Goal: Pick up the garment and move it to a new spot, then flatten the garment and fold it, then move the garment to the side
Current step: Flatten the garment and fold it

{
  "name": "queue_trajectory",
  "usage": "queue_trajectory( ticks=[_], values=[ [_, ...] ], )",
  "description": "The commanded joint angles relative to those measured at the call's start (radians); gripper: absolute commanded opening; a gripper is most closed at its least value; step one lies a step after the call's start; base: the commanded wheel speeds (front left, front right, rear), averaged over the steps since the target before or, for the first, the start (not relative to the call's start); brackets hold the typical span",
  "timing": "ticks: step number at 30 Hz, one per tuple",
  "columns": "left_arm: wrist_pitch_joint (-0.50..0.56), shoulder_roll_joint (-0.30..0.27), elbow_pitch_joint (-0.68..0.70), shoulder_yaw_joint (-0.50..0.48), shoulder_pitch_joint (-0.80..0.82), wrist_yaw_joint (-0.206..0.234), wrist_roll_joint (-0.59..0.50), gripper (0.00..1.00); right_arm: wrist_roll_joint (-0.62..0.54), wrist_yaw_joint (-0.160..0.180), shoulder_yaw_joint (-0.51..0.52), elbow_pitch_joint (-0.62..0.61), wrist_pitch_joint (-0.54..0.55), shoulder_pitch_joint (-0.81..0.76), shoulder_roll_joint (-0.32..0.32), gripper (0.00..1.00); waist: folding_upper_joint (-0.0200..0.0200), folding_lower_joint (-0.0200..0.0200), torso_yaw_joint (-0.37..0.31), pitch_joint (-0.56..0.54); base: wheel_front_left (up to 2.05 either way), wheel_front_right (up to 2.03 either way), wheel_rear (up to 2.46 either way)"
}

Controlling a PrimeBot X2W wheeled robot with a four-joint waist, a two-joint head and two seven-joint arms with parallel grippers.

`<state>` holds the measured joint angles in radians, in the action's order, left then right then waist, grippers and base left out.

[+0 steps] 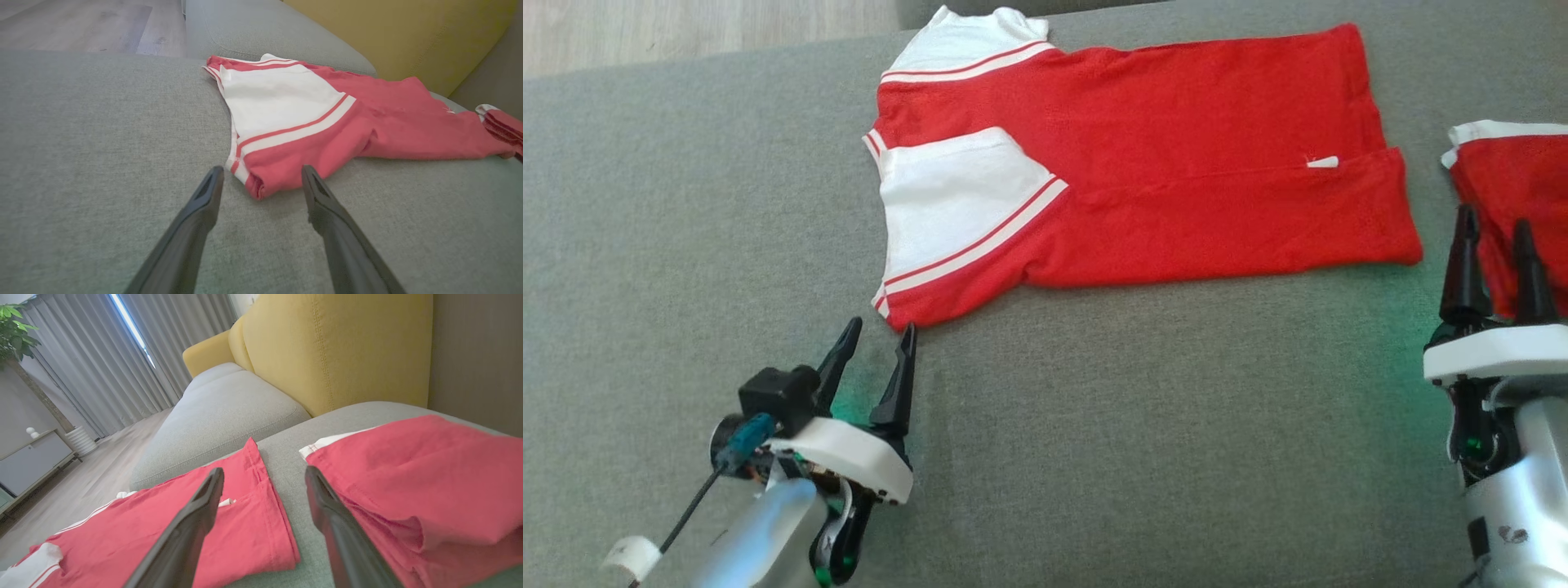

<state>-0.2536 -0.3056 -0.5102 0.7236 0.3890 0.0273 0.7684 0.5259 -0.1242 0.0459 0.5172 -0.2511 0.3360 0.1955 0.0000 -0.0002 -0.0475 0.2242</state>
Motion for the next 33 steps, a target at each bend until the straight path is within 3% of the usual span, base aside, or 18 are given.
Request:
queue_trajectory(
  ticks=[1, 17, 18, 19, 20, 33],
  values=[
    [-0.008, -0.008, -0.006, -0.036, 0.04, 0.001, -0.001, 1.0, -0.011, -0.007, -0.009, -0.036, -0.011, 0.008, 0.006, 1.0, 0.0, 0.0002, -0.007, -0.004, 0.0, 0.0, 0.0],
    [0.005, 0.077, -0.295, -0.041, 0.148, -0.067, 0.004, 0.98, -0.053, -0.007, -0.021, -0.028, -0.01, -0.012, 0.016, 1.0, 0.0, 0.0002, -0.023, 0.014, 0.0, 0.0, 0.0],
    [0.005, 0.082, -0.307, -0.038, 0.154, -0.073, 0.004, 0.49, -0.055, -0.007, -0.022, -0.023, -0.007, -0.01, 0.019, 1.0, 0.0, 0.0002, -0.021, 0.016, 0.0, 0.0, 0.0],
    [0.004, 0.086, -0.315, -0.031, 0.16, -0.084, 0.001, 0.11, -0.06, -0.007, -0.024, -0.016, -0.001, -0.008, 0.022, 1.0, 0.0, 0.0002, -0.019, 0.018, 0.0, 0.0, 0.0],
    [0.004, 0.09, -0.321, -0.026, 0.165, -0.095, -0.001, 0.0, -0.066, -0.007, -0.026, -0.009, 0.008, -0.005, 0.022, 1.0, 0.0, 0.0002, -0.016, 0.019, 0.0, 0.0, 0.0],
    [-0.008, 0.07, -0.227, -0.074, 0.19, -0.129, -0.075, 0.0, -0.111, -0.007, 0.0, 0.177, 0.158, 0.084, 0.023, 1.0, 0.0, 0.0002, 0.034, 0.028, 0.0, 0.0, 0.0]
  ],
)
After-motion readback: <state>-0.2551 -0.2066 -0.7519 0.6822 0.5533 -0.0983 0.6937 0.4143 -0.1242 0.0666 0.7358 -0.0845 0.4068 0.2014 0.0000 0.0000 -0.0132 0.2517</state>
